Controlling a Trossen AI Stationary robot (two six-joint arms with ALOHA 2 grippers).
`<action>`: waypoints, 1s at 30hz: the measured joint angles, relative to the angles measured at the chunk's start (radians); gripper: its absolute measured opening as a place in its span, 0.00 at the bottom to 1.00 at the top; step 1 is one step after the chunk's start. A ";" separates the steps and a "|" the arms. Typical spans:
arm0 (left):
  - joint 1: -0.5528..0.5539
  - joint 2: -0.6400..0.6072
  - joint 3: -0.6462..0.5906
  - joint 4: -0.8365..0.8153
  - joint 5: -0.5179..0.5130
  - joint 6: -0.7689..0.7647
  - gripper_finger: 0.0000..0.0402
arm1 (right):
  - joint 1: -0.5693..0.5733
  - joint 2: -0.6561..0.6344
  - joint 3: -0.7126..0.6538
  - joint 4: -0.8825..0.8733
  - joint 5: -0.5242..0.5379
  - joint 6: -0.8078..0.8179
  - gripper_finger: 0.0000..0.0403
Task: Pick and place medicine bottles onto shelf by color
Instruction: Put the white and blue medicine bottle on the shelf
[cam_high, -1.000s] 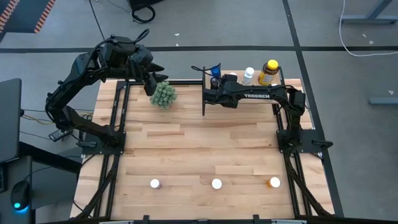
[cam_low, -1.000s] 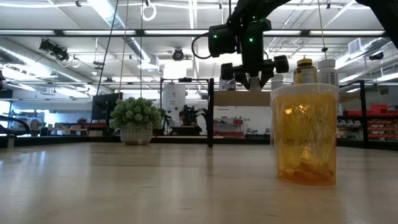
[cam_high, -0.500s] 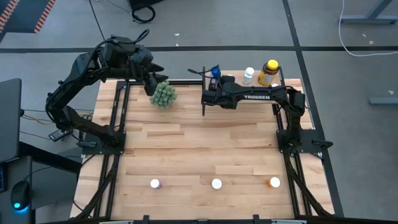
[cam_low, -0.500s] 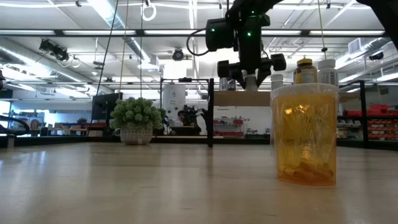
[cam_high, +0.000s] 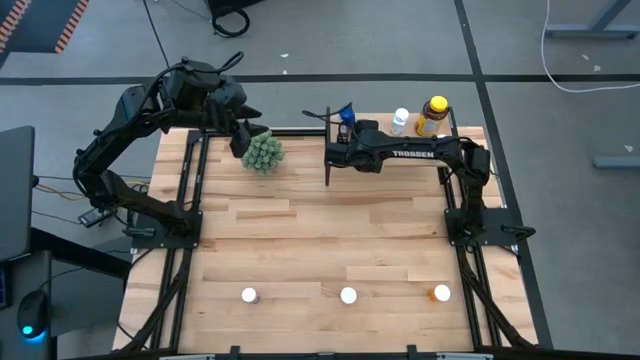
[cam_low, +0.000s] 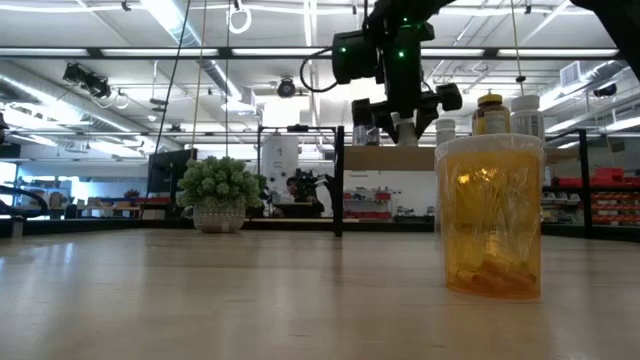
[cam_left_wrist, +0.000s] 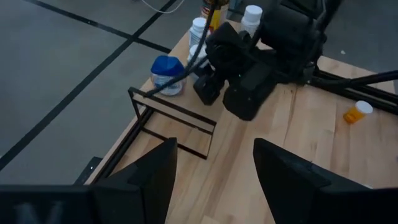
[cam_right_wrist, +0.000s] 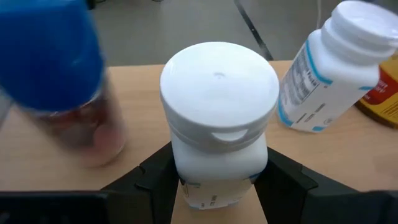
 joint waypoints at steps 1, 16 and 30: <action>0.000 0.000 0.000 -0.006 0.000 0.000 0.54 | -0.009 0.000 0.000 -0.004 0.001 -0.002 0.48; 0.000 0.000 0.000 -0.025 0.000 -0.046 0.55 | -0.077 -0.003 -0.004 0.005 -0.046 -0.033 0.53; 0.000 -0.001 0.000 -0.023 0.000 -0.079 0.54 | -0.075 0.001 -0.006 0.012 -0.131 -0.061 0.67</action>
